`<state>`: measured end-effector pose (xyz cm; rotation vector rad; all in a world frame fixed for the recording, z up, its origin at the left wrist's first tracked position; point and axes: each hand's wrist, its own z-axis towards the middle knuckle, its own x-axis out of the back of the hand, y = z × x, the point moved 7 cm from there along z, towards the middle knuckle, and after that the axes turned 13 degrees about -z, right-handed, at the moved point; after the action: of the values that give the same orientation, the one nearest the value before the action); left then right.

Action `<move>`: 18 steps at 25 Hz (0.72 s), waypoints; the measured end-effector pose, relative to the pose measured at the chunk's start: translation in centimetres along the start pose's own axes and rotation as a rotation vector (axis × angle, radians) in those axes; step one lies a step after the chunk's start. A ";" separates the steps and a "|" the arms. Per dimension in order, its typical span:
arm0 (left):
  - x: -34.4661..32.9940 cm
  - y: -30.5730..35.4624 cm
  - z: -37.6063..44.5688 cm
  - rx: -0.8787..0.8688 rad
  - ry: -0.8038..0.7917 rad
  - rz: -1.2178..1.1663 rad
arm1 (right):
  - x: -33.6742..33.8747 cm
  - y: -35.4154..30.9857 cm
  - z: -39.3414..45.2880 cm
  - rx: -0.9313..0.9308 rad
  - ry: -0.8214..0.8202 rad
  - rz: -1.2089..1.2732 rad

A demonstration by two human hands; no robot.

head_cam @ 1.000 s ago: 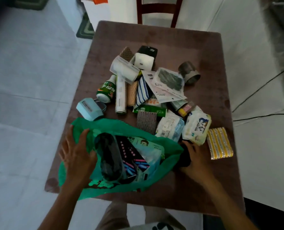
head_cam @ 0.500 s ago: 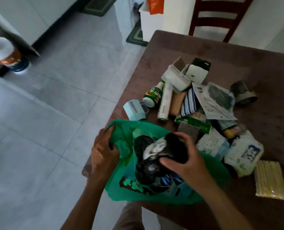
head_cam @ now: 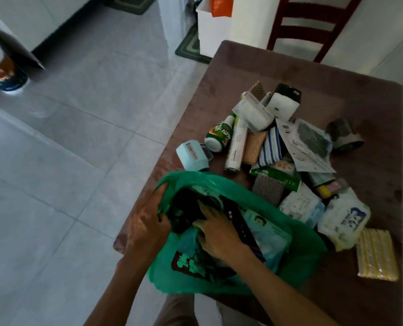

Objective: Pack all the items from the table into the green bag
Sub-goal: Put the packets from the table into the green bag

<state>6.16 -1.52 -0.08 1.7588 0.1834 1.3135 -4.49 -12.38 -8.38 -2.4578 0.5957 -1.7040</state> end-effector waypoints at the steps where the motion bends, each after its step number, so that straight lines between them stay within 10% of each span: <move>1: -0.3 0.7 -0.2 -0.048 -0.005 0.119 | 0.8 0.2 -0.4 0.008 0.053 0.061; 5: -3.0 5.7 0.1 -0.254 -0.030 0.308 | 5.0 5.2 -5.8 -0.137 0.409 0.184; 11: -10.8 10.6 0.6 -0.439 -0.259 0.363 | 6.9 19.6 -15.4 -0.837 0.657 0.324; 18: -13.1 10.1 0.2 -0.452 -0.427 0.494 | -0.7 27.8 -10.9 -1.093 0.016 0.372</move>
<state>-2.97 -15.16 -1.80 1.6858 -0.7720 1.1501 -21.96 -36.12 -13.02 -2.5513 2.2958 -1.4105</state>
